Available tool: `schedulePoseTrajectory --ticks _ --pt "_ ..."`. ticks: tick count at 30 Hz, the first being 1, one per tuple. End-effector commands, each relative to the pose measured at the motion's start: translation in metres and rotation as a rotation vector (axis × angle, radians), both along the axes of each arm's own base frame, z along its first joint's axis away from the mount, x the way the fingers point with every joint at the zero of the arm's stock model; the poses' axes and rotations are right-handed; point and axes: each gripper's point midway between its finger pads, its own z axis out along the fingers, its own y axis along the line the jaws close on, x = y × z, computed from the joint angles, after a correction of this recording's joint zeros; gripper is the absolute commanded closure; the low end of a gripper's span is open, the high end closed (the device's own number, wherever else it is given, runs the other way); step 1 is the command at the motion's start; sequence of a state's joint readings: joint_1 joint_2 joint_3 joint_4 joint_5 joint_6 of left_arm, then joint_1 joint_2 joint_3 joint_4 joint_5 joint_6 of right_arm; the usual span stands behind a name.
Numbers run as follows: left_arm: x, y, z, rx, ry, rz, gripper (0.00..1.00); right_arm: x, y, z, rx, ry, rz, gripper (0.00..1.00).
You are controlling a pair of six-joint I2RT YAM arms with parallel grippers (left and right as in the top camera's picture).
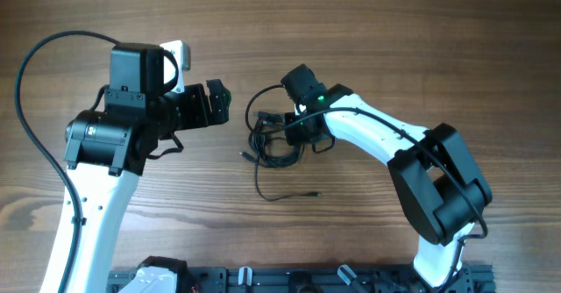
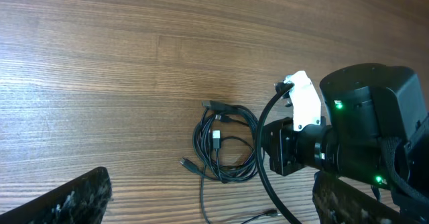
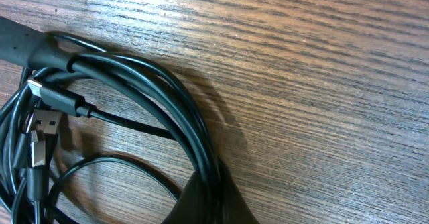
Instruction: Untangle cables
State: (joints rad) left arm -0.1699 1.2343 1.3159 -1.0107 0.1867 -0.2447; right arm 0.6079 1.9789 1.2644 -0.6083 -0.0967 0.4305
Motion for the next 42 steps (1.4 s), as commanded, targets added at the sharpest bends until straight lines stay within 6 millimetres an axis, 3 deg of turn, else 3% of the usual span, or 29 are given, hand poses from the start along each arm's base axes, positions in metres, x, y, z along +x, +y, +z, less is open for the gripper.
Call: schedulePoseTrajectory --ticks 1,5,6,10,12,13,17,18,20,23,24,25,29,35,40,42 --pt "0.003 0.002 0.002 0.007 -0.007 0.004 0.06 0.013 0.005 0.017 0.013 0.001 0.005 0.96" --pt "0.002 0.002 0.002 0.006 -0.007 0.004 0.14 0.043 0.010 0.084 0.048 -0.091 0.033 0.96" --pt "0.002 0.002 0.002 0.006 -0.007 0.004 0.19 0.050 0.011 0.109 0.061 -0.123 0.043 0.96" --pt "0.000 -0.006 0.004 -0.037 0.002 -0.020 0.73 0.064 0.015 0.184 0.098 -0.232 0.083 0.96" --pt "-0.001 -0.010 0.005 -0.055 0.004 -0.034 0.80 0.066 0.016 0.217 0.128 -0.290 0.082 0.96" --pt "-0.001 -0.009 0.005 -0.055 0.004 -0.033 0.80 0.067 0.017 0.232 0.145 -0.323 0.085 0.96" --pt "-0.001 -0.009 0.005 -0.055 0.004 -0.033 0.55 0.064 0.015 0.303 0.224 -0.483 0.099 0.96" --pt "-0.001 -0.009 0.005 -0.055 0.004 -0.033 0.48 0.061 0.013 0.334 0.268 -0.565 0.099 0.96" --pt "-0.001 -0.010 0.005 -0.055 0.004 -0.033 0.39 0.055 0.009 0.375 0.317 -0.682 0.114 0.96" --pt "-0.003 -0.018 0.007 -0.108 0.014 -0.049 0.12 0.044 0.003 0.414 0.371 -0.784 0.110 0.96" --pt "-0.004 -0.026 0.011 -0.147 0.010 -0.079 0.02 0.040 0.000 0.422 0.381 -0.803 0.110 0.96" --pt "-0.004 -0.032 0.015 -0.178 0.001 -0.103 0.00 0.037 -0.002 0.427 0.387 -0.813 0.109 0.96" --pt "0.005 -0.051 0.036 -0.276 -0.076 -0.174 0.00 0.030 -0.003 0.428 0.396 -0.802 0.119 0.96" --pt "0.023 -0.067 0.051 -0.426 -0.080 -0.106 0.03 0.024 0.000 0.423 0.407 -0.771 0.140 0.96" --pt "0.035 -0.111 0.024 -0.428 -0.015 -0.199 0.03 0.019 0.004 0.421 0.427 -0.747 0.162 0.96" --pt "0.037 -0.125 0.011 -0.424 0.014 -0.228 0.08 0.018 0.004 0.420 0.428 -0.737 0.166 0.96"
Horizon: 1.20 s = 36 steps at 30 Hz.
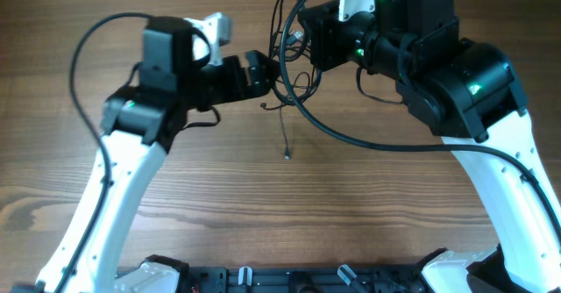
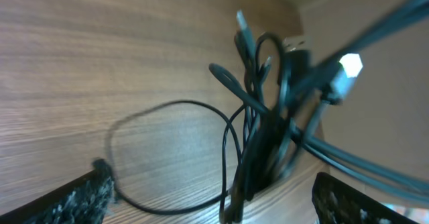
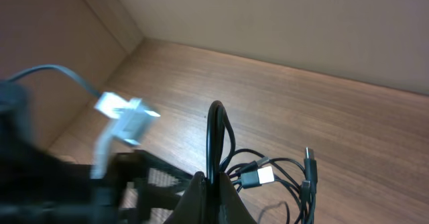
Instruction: Untangle cables
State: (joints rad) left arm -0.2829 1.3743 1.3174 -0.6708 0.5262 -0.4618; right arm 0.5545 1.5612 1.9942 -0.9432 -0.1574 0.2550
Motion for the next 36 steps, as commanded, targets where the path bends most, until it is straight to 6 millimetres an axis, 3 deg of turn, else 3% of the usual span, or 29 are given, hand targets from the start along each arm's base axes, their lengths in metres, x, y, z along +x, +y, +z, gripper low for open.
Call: schedulePoseTrajectory --ticks 1,3,4,8,11,14,18,22,23,24,26,28,30,31,33,35,36 --pt "0.003 -0.029 -0.020 -0.009 0.053 -0.066 0.26 -0.006 0.004 0.006 0.008 -0.013 0.041 0.96" --pt "0.005 -0.036 -0.033 0.003 0.084 -0.078 0.80 -0.006 0.004 0.005 0.006 -0.009 0.042 0.96" --pt "0.006 -0.036 -0.038 0.007 0.098 -0.078 0.95 -0.006 0.004 0.005 0.005 -0.008 0.042 0.96" --pt "0.005 -0.027 -0.047 0.022 0.141 -0.059 0.96 0.004 -0.015 -0.003 -0.067 -0.013 -0.069 0.96" --pt "-0.003 -0.005 -0.048 0.049 0.179 -0.030 0.96 0.022 -0.081 -0.017 -0.219 -0.005 -0.445 0.96" --pt "-0.016 0.021 -0.050 0.097 0.198 -0.029 0.96 0.018 -0.143 -0.022 -0.306 0.004 -0.783 0.96" --pt "-0.028 0.049 -0.046 0.131 0.210 -0.003 0.95 0.013 -0.178 -0.030 -0.323 0.050 -0.923 0.96" --pt "-0.049 0.051 -0.028 0.126 0.135 -0.105 0.78 0.014 -0.193 -0.037 -0.325 0.093 -0.940 0.91" --pt "-0.053 0.050 -0.024 0.122 0.120 -0.120 0.70 0.014 -0.192 -0.038 -0.319 0.100 -0.933 0.85" --pt "-0.056 0.049 -0.019 0.116 0.103 -0.126 0.62 0.015 -0.186 -0.040 -0.304 0.116 -0.907 0.70" --pt "-0.058 0.049 -0.012 0.114 0.075 -0.125 0.47 0.016 -0.162 -0.047 -0.268 0.159 -0.763 0.25" --pt "-0.055 0.049 -0.008 0.112 0.047 -0.123 0.46 0.015 -0.125 -0.050 -0.252 0.175 -0.512 0.13" --pt "-0.053 0.049 -0.007 0.114 0.036 -0.119 0.49 0.003 -0.081 -0.053 -0.228 0.181 -0.203 0.10" --pt "-0.050 0.051 -0.008 0.128 0.029 -0.109 0.51 -0.002 -0.070 -0.056 -0.220 0.191 -0.122 0.10" --pt "-0.035 0.071 -0.014 0.205 0.041 0.024 0.54 -0.011 -0.064 -0.072 -0.232 0.265 -0.065 0.10" --pt "-0.018 0.112 -0.022 0.259 0.116 0.318 0.59 -0.017 -0.067 -0.098 -0.279 0.361 -0.059 0.10" --pt "-0.015 0.124 -0.021 0.251 0.125 0.379 0.60 -0.019 -0.066 -0.112 -0.301 0.413 -0.050 0.10"
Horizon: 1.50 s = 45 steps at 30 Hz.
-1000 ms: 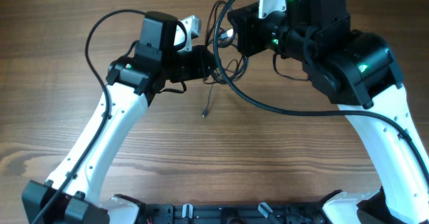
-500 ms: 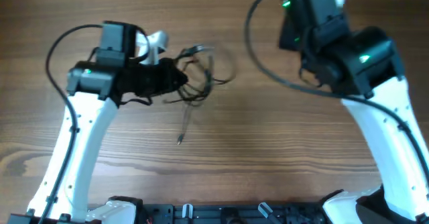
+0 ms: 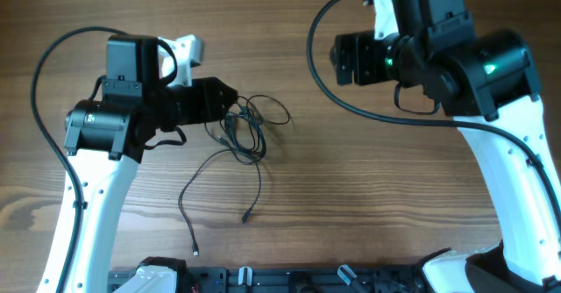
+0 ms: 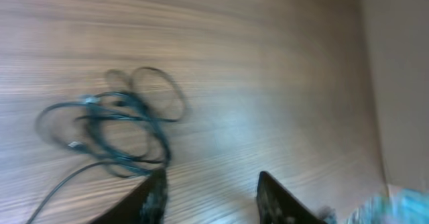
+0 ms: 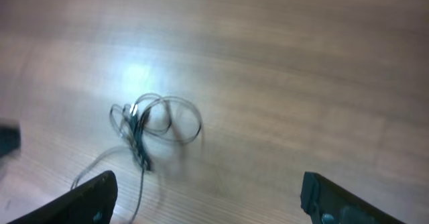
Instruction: Untangle cables
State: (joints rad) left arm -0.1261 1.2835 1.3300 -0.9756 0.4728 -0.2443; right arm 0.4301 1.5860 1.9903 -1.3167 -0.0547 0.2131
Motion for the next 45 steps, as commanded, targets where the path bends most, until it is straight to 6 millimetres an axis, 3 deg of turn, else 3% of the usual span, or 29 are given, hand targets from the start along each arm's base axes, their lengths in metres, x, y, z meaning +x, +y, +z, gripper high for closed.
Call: schedulePoseTrajectory --ticks 1,5,9,11,17,21,23,28,35,45 --pt "0.020 0.062 -0.005 0.063 0.036 0.359 0.60 -0.011 0.017 -0.052 -0.031 0.192 0.127 0.10" --pt "0.015 0.107 -0.004 0.051 0.060 0.498 0.62 -0.024 0.050 -0.114 -0.061 0.361 0.365 0.10" --pt "0.001 0.137 -0.014 0.058 0.134 0.596 0.59 -0.028 0.083 -0.158 -0.119 0.422 0.484 0.10" --pt "-0.004 0.144 -0.016 0.058 0.155 0.619 0.59 -0.030 0.105 -0.189 -0.150 0.465 0.529 0.11" --pt "-0.007 0.144 -0.019 0.066 0.169 0.612 0.58 -0.040 0.146 -0.240 -0.151 0.530 0.609 0.25" --pt "-0.008 0.144 -0.019 0.067 0.174 0.611 0.58 -0.041 0.176 -0.244 -0.131 0.463 0.649 0.28" --pt "-0.009 0.143 -0.020 0.068 0.177 0.609 0.58 -0.039 0.186 -0.242 -0.110 0.441 0.631 0.34" --pt "-0.010 0.143 -0.020 0.075 0.178 0.598 0.58 -0.033 0.202 -0.241 -0.071 0.406 0.586 0.43" --pt "-0.012 0.143 -0.021 0.079 0.184 0.593 0.58 -0.032 0.204 -0.244 -0.062 0.415 0.558 0.47" --pt "-0.014 0.142 -0.022 0.080 0.193 0.592 0.58 -0.040 0.195 -0.275 -0.083 0.460 0.547 0.47"
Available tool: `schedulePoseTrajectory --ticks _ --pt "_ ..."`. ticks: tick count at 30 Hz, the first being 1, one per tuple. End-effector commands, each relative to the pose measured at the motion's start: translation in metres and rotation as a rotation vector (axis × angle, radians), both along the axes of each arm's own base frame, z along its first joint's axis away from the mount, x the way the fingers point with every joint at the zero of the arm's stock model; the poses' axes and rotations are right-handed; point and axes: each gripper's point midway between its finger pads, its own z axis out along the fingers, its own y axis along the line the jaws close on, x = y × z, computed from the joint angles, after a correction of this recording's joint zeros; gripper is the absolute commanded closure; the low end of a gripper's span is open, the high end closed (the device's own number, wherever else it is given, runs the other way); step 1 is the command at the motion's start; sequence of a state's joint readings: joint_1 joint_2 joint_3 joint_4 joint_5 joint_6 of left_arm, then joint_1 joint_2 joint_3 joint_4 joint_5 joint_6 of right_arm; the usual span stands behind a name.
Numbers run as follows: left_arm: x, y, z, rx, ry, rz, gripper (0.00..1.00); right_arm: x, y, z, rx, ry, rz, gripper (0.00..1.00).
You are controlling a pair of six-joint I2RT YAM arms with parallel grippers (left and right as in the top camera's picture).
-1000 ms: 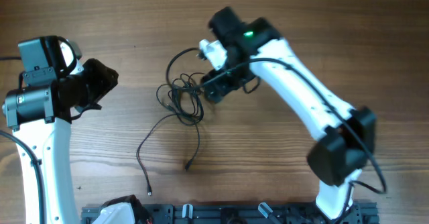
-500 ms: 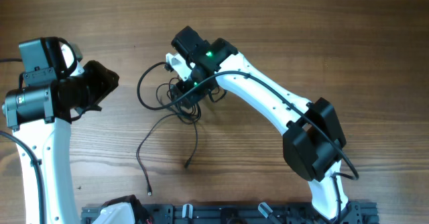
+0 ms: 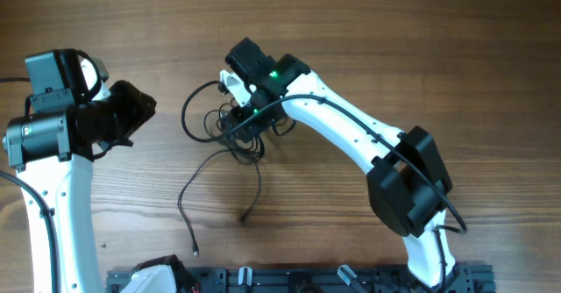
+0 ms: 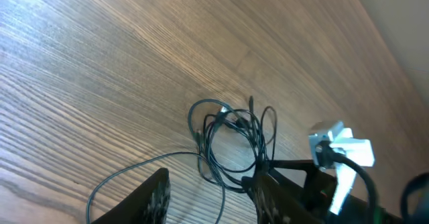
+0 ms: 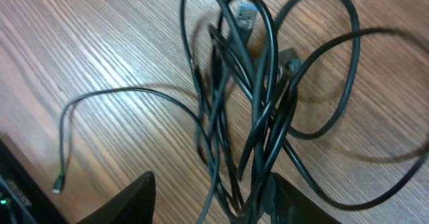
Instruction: Untangle cables
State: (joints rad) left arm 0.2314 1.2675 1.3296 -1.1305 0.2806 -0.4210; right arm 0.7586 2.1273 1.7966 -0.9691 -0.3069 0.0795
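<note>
A knot of thin black cables (image 3: 230, 137) lies mid-table, with loops to the left and two loose tails running toward the front edge (image 3: 194, 249). My right gripper (image 3: 239, 117) is down on the knot. In the right wrist view it (image 5: 204, 204) is open, its fingers (image 5: 134, 197) astride several strands of the bundle (image 5: 248, 103). My left gripper (image 3: 145, 109) hangs open well left of the cables. Its wrist view has the bundle (image 4: 231, 140) ahead of the open gripper (image 4: 211, 204), nothing between the fingers.
The wooden table (image 3: 421, 56) carries nothing else. A black rail (image 3: 289, 280) runs along the front edge. The right arm (image 3: 351, 144) stretches across the middle from its base at the lower right.
The right gripper was high up and far from the table, opened wide; now it is down astride the cable knot. The left gripper was right beside the knot and now sits further left.
The right gripper was first shut on the bundle on the table, the left open nearby. Then the bundle hung in the right gripper at the far side. Then it lay loosened on the table, the right gripper open and high. Now that gripper straddles it.
</note>
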Motion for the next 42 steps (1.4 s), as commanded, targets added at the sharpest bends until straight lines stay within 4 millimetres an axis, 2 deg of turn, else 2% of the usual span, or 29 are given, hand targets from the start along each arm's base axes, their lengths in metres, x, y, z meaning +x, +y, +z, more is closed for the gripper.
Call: schedulePoseTrajectory --ticks 1,6,10,18,23,28,34,35,38,42 --pt "-0.003 0.002 0.003 0.020 -0.011 -0.008 0.58 -0.012 -0.005 -0.030 -0.043 0.066 -0.016 0.47" --pt "-0.003 0.002 0.003 0.020 -0.011 -0.008 0.58 -0.011 -0.004 -0.030 -0.037 0.059 -0.017 0.50" --pt "-0.003 0.002 0.003 0.020 -0.011 -0.008 0.58 -0.008 -0.002 -0.029 -0.030 0.046 -0.020 0.61" --pt "-0.003 0.002 0.003 0.020 -0.011 -0.008 0.58 0.002 -0.004 -0.031 -0.050 0.011 -0.059 0.68" --pt "-0.003 0.002 0.003 0.020 -0.011 -0.009 0.57 0.005 -0.002 -0.035 -0.049 0.012 -0.080 0.70" --pt "-0.003 0.002 0.003 0.020 -0.011 -0.008 0.57 0.001 -0.005 -0.053 -0.061 0.033 -0.100 0.70" --pt "-0.003 0.002 0.003 0.020 -0.011 -0.008 0.57 0.001 -0.005 -0.054 -0.059 0.034 -0.104 0.75" --pt "-0.003 0.002 0.003 0.020 -0.011 -0.008 0.57 0.001 -0.005 -0.054 -0.061 0.037 -0.104 0.77" --pt "-0.003 0.002 0.003 0.020 -0.010 -0.008 0.56 -0.002 -0.009 -0.055 -0.073 0.052 -0.105 0.96" --pt "-0.005 0.002 0.002 0.019 -0.004 -0.009 0.56 -0.008 -0.016 -0.052 -0.099 0.084 -0.132 0.96"
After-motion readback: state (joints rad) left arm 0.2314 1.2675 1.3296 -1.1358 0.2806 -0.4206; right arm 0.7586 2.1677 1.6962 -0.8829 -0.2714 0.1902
